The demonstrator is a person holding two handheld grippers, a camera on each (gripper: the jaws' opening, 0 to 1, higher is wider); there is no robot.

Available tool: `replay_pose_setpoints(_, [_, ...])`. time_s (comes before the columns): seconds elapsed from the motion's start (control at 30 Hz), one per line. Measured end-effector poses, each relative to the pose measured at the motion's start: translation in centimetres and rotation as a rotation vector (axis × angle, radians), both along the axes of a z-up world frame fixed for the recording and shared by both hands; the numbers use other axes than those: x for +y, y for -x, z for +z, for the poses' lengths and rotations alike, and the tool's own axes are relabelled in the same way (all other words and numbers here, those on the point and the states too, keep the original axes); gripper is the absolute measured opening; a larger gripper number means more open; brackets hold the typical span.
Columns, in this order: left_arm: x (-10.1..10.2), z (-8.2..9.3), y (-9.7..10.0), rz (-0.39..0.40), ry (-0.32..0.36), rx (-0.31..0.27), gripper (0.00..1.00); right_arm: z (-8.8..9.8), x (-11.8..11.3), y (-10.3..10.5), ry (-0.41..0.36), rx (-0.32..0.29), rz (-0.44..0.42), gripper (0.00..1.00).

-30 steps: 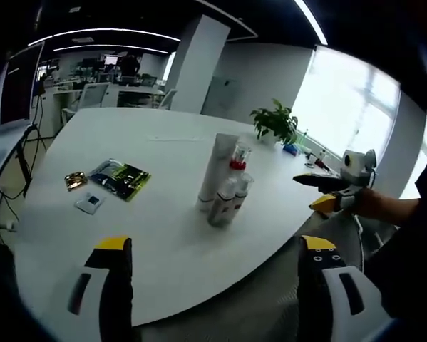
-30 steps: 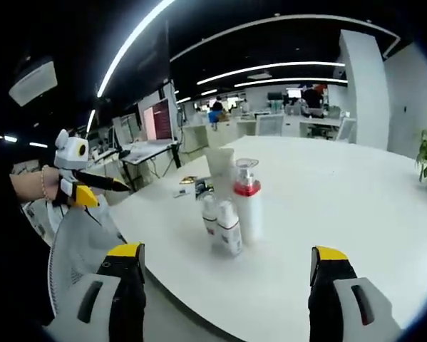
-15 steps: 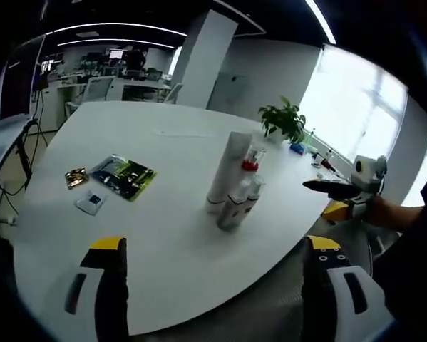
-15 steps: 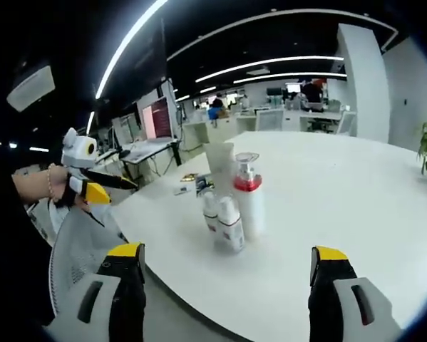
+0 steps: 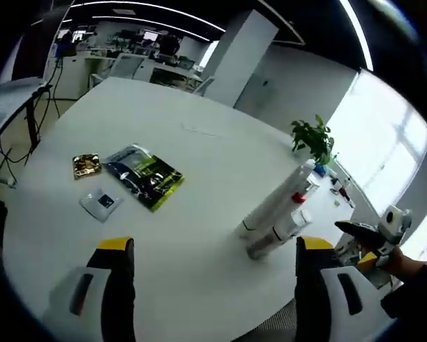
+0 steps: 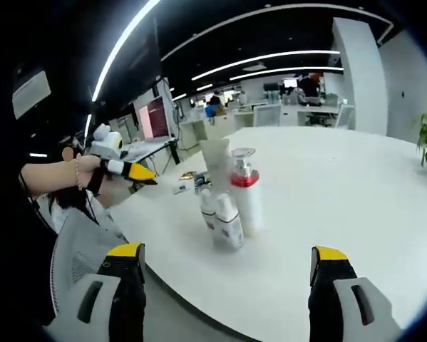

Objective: Arrange the skincare products in the storage area until every visible bottle or jar stands upright without overlapping.

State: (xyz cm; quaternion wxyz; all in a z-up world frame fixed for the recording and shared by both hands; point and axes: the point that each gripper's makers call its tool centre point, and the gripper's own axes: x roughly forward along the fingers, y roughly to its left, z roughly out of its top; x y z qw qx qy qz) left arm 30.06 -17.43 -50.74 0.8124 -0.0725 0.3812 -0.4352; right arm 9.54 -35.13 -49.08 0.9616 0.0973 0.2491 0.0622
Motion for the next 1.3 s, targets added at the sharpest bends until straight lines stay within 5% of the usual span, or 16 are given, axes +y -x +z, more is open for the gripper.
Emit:
replay_pose_setpoints(0.43, [-3.6,-4.7,-7.5,0.107,-0.115,0.038,0.70,-1.1,-0.3,0.0,-0.018,0.055,-0.018,0.98])
replay_pose_setpoints(0.63, [-3.6,-7.2,-11.0,0.201,-0.167,0.050,0.65,-1.5,-0.7,0.1,-0.025,0.076,-0.039,0.97])
replay_pose_setpoints(0.87, [-2.8,-8.5,-12.3,0.223,-0.247,0.024,0.62,-1.8,-0.7,0.2,-0.032,0.102,-0.054,0.96])
replay_pose_setpoints(0.97, [-2.6,-8.3,-11.3,0.230,-0.267,0.012,0.60,-2.0,-0.7,0.2,-0.025,0.111,-0.057,0.96])
replay_pose_setpoints(1.2, [-2.7,-9.2,-13.7,0.238,-0.350,-0.087,0.58,-2.4,-0.8,0.3,-0.005,0.139,-0.058,0.96])
replay_pose_setpoints(1.3, [-1.7,-9.8,-14.5,0.189,-0.459,-0.196,0.54,-2.6,-0.7,0.4,0.006,0.152,-0.057,0.96])
